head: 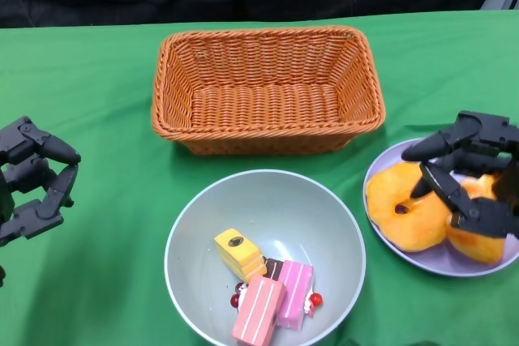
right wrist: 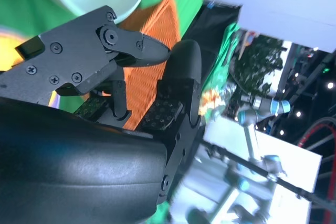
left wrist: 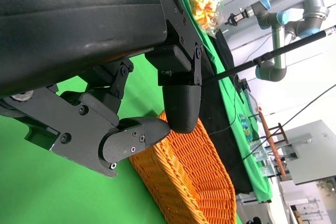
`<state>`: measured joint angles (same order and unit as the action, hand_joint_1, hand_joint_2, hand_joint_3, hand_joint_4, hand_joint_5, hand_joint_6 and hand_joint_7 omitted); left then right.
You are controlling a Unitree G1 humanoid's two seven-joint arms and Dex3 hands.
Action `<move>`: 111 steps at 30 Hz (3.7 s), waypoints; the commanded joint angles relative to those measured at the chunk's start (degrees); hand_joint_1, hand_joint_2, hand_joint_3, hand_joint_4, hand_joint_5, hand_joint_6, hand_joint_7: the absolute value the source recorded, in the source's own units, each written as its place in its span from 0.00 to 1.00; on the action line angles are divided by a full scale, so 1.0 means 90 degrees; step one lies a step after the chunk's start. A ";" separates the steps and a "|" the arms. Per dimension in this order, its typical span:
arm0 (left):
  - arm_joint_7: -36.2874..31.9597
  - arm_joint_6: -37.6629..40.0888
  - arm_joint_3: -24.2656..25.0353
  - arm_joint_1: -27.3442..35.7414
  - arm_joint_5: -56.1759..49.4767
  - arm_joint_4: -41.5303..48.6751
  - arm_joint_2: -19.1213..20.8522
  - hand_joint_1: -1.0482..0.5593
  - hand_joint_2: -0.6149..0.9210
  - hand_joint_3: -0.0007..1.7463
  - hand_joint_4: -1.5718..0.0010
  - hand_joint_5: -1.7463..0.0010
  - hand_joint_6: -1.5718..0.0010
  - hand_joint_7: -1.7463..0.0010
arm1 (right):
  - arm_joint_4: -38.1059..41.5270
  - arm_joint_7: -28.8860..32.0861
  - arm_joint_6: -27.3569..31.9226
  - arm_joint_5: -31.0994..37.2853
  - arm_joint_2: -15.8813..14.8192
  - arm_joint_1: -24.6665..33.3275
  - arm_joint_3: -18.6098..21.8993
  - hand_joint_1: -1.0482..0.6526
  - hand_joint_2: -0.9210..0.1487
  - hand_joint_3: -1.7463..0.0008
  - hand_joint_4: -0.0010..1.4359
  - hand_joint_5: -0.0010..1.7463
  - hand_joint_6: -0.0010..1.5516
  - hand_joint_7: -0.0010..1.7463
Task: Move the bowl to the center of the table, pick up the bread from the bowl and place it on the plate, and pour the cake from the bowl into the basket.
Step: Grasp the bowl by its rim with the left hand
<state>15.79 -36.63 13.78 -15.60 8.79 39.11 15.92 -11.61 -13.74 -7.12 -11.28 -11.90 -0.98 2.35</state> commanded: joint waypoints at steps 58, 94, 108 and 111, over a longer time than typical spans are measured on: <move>-0.4990 -0.4941 -0.2307 -0.1210 -0.9340 -0.0395 0.2060 0.37 0.98 0.01 0.39 0.97 0.42 1.00 | -0.0623 -0.0477 0.1699 -0.1570 0.0439 0.0536 0.0477 0.56 0.27 0.42 0.48 1.00 0.41 0.81; -0.8517 -0.2692 -0.6794 -0.2492 -0.9439 0.0945 0.2078 0.44 0.99 0.00 0.36 0.99 0.38 0.98 | -0.0683 -0.0459 0.1638 -0.1377 0.0497 0.0567 0.0494 0.56 0.27 0.42 0.48 0.99 0.42 0.79; -0.9300 -0.3116 -0.6831 -0.2527 -0.8787 0.1659 0.1674 0.59 0.91 0.29 0.52 0.02 0.58 0.13 | -0.0736 -0.0405 0.1656 -0.1286 0.0540 0.0610 0.0445 0.57 0.27 0.43 0.48 0.97 0.42 0.76; -0.9171 -0.3405 -0.6742 -0.2515 -0.8619 0.1567 0.1789 0.56 0.88 0.33 0.52 0.01 0.56 0.17 | -0.0695 -0.0431 0.1599 -0.1254 0.0530 0.0605 0.0446 0.57 0.26 0.43 0.48 0.98 0.42 0.77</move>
<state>-66.06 -65.57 -47.81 -37.86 -70.70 53.69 30.62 -17.44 -17.48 8.22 -22.58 -7.02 4.17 6.14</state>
